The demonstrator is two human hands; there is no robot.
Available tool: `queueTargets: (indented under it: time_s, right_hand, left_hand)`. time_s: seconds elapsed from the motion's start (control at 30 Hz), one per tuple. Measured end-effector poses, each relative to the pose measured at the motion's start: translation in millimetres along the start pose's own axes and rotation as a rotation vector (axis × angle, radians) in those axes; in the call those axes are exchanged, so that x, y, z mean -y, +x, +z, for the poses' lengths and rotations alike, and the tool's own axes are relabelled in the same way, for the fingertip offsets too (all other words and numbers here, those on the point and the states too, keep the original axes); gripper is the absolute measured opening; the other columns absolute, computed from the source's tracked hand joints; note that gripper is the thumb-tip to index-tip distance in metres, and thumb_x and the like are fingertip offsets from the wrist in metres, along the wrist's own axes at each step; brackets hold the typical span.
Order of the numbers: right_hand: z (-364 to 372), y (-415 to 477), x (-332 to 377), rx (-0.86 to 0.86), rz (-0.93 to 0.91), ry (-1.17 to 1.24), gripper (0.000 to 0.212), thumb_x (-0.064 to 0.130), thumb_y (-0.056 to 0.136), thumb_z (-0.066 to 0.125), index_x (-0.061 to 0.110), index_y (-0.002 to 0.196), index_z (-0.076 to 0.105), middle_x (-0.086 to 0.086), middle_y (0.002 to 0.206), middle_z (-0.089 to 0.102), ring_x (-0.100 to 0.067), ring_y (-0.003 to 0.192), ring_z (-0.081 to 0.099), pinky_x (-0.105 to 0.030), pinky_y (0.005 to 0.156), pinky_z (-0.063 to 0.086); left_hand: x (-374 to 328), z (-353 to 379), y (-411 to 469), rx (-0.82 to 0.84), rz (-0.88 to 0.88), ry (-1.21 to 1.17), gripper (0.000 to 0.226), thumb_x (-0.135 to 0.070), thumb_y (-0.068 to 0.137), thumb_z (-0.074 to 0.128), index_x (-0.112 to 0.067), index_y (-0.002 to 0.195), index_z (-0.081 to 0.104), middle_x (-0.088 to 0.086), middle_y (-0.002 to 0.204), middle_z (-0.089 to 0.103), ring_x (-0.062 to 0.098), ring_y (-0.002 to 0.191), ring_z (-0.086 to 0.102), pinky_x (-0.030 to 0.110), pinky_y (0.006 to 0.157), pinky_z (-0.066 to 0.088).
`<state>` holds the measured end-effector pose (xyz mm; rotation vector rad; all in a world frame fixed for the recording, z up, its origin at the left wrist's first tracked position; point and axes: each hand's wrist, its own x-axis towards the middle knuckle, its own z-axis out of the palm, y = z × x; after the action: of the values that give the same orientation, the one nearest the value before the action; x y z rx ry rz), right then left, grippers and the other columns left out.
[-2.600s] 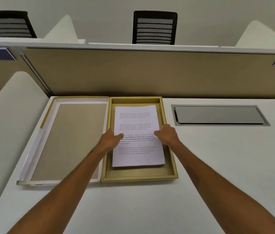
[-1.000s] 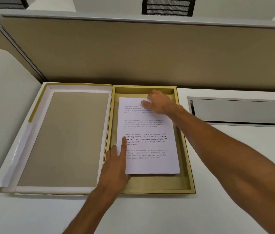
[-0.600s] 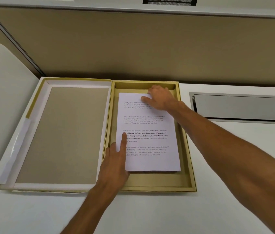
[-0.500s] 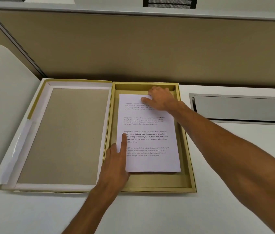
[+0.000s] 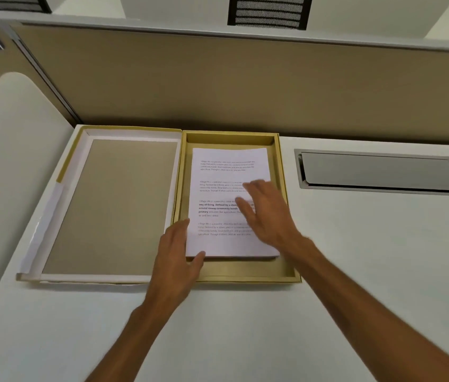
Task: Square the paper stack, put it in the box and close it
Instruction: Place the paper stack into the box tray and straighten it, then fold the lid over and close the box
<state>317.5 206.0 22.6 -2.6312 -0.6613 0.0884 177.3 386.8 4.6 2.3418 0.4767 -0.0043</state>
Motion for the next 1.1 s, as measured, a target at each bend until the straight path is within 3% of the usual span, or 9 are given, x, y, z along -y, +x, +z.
queueTargets:
  time_s: [0.23, 0.37, 0.47, 0.53, 0.63, 0.7, 0.93, 1.0, 1.1]
  right_hand:
    - [35, -122, 44, -0.049, 0.023, -0.058, 0.044, 0.033, 0.096, 0.057, 0.007, 0.132, 0.059, -0.012, 0.131, 0.062, -0.029, 0.120, 0.057, -0.042, 0.101, 0.047]
    - [47, -158, 63, -0.063, 0.008, -0.102, 0.044, 0.031, 0.092, 0.063, 0.008, 0.129, 0.063, -0.011, 0.127, 0.066, -0.029, 0.118, 0.062, -0.042, 0.102, 0.047]
    - [55, -172, 72, -0.036, 0.017, -0.165, 0.045, 0.033, 0.087, 0.071, 0.007, 0.123, 0.068, -0.012, 0.121, 0.070, -0.029, 0.113, 0.066, -0.042, 0.098, 0.050]
    - [58, -177, 76, -0.020, 0.019, -0.220, 0.041, 0.033, 0.093, 0.060, 0.006, 0.123, 0.069, -0.014, 0.122, 0.070, -0.031, 0.115, 0.066, -0.045, 0.100, 0.048]
    - [57, -181, 83, 0.070, 0.080, -0.234, 0.068, 0.037, 0.105, 0.011, 0.004, 0.127, 0.066, -0.016, 0.128, 0.067, -0.032, 0.122, 0.061, -0.048, 0.103, 0.047]
    - [59, -183, 85, 0.087, 0.086, -0.241, 0.078, 0.037, 0.103, -0.001, 0.003, 0.131, 0.063, -0.018, 0.132, 0.064, -0.033, 0.126, 0.058, -0.050, 0.104, 0.046]
    - [66, -186, 86, 0.092, 0.123, -0.245, 0.070, 0.033, 0.104, 0.005, 0.000, 0.132, 0.061, -0.020, 0.134, 0.062, -0.035, 0.129, 0.055, -0.052, 0.105, 0.046]
    - [66, -186, 86, 0.085, 0.130, -0.225, 0.066, 0.034, 0.104, 0.012, 0.001, 0.132, 0.061, -0.019, 0.133, 0.063, -0.034, 0.128, 0.056, -0.052, 0.105, 0.046]
    - [64, -186, 87, 0.078, 0.133, -0.201, 0.073, 0.034, 0.104, 0.003, 0.002, 0.130, 0.063, -0.017, 0.132, 0.064, -0.033, 0.127, 0.057, -0.050, 0.106, 0.045]
  left_hand:
    - [11, -9, -61, -0.359, -0.124, -0.320, 0.031, -0.008, 0.087, 0.070, -0.024, 0.114, 0.064, -0.006, 0.112, 0.062, 0.013, 0.093, 0.064, 0.016, 0.075, 0.054]
    - [31, -10, -76, -0.503, -0.572, -0.616, 0.015, -0.016, 0.086, 0.072, -0.024, 0.095, 0.063, 0.004, 0.095, 0.070, 0.018, 0.078, 0.068, 0.032, 0.067, 0.056]
    - [49, -13, -72, -0.505, -0.934, -0.873, 0.032, -0.017, 0.082, 0.077, -0.008, 0.108, 0.061, 0.014, 0.097, 0.070, 0.021, 0.071, 0.068, 0.030, 0.064, 0.052]
    - [57, -16, -64, -0.485, -1.056, -1.008, 0.042, -0.017, 0.079, 0.080, 0.001, 0.113, 0.062, 0.018, 0.100, 0.070, 0.022, 0.071, 0.068, 0.034, 0.072, 0.057]
    - [62, -21, -51, -0.506, -1.066, -1.099, 0.040, -0.018, 0.080, 0.080, 0.006, 0.109, 0.066, 0.021, 0.103, 0.072, 0.025, 0.076, 0.071, 0.038, 0.082, 0.060]
    - [62, -25, -44, -0.500, -1.046, -1.111, 0.037, -0.015, 0.080, 0.080, 0.005, 0.108, 0.065, 0.023, 0.104, 0.072, 0.030, 0.082, 0.073, 0.041, 0.083, 0.060]
    - [61, -38, -38, -0.425, -0.968, -1.217, 0.031, -0.001, 0.080, 0.073, 0.003, 0.109, 0.062, 0.022, 0.109, 0.068, 0.029, 0.091, 0.069, 0.035, 0.079, 0.058]
    - [62, -38, -43, -0.432, -0.911, -1.242, 0.041, 0.003, 0.080, 0.071, 0.001, 0.119, 0.059, 0.019, 0.115, 0.065, 0.028, 0.094, 0.066, 0.038, 0.085, 0.057]
    - [66, -36, -51, -0.465, -0.804, -1.237, 0.047, 0.011, 0.079, 0.069, -0.008, 0.118, 0.052, 0.018, 0.117, 0.060, 0.030, 0.098, 0.063, 0.047, 0.095, 0.054]
